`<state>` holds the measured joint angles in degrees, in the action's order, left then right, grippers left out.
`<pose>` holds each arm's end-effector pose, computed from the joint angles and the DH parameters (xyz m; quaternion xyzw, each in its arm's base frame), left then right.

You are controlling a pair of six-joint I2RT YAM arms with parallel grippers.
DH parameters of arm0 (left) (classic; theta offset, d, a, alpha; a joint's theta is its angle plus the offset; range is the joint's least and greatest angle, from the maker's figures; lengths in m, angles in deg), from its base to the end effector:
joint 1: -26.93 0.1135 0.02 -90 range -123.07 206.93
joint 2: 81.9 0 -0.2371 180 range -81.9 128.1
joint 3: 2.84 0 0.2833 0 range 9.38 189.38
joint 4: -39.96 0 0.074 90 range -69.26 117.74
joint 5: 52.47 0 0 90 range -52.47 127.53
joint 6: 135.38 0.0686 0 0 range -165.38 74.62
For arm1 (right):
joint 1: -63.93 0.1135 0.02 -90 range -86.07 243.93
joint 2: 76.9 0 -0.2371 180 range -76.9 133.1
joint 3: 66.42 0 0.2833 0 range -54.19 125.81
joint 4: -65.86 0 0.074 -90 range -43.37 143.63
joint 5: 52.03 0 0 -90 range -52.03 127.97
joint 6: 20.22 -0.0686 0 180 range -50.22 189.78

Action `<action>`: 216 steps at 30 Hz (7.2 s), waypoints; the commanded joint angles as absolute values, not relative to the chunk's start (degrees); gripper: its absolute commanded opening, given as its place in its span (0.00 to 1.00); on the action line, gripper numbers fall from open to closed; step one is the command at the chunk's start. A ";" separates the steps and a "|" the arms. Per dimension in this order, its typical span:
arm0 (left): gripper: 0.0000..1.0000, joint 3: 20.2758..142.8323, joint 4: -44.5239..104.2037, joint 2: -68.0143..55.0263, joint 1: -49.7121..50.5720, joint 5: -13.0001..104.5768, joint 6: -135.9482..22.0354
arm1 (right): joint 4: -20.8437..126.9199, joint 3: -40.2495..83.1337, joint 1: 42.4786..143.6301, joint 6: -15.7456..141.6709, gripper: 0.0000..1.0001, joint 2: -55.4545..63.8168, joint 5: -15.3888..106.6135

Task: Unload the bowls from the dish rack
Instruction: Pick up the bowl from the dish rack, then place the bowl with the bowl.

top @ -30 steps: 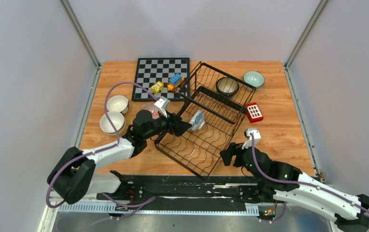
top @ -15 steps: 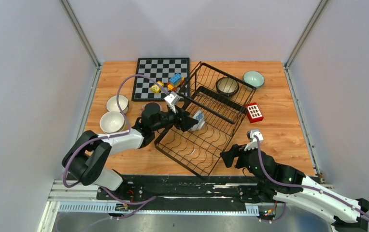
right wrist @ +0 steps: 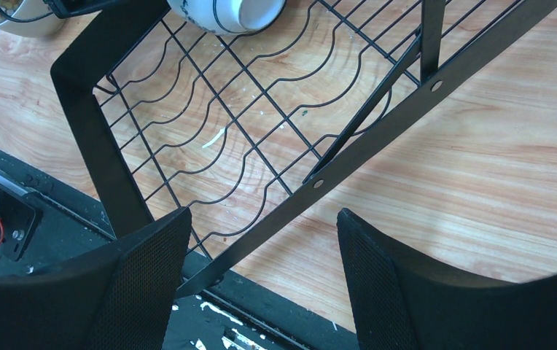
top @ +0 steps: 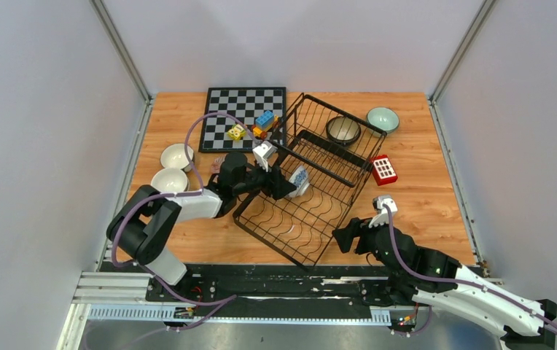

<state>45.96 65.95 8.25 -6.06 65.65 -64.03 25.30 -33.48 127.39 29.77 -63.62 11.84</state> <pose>0.2869 -0.2248 0.1278 0.2424 0.7470 -0.4301 0.4452 0.1087 0.1499 0.2149 -0.0375 0.8116 0.3184 0.4883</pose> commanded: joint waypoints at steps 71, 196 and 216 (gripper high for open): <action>0.00 44.44 87.86 16.96 -6.89 76.09 -75.71 | 22.46 -32.62 127.60 29.59 0.77 -64.63 10.69; 0.00 60.61 -11.02 -29.14 -62.24 21.28 -3.65 | -6.01 36.04 128.20 57.11 0.63 -1.64 35.50; 0.00 60.01 -7.06 -24.88 -67.20 26.03 -1.19 | -2.84 27.46 130.02 58.52 0.43 0.17 39.11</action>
<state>58.88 -11.14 -25.56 -66.67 24.77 -0.87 -3.40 29.29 129.18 58.64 -0.70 39.05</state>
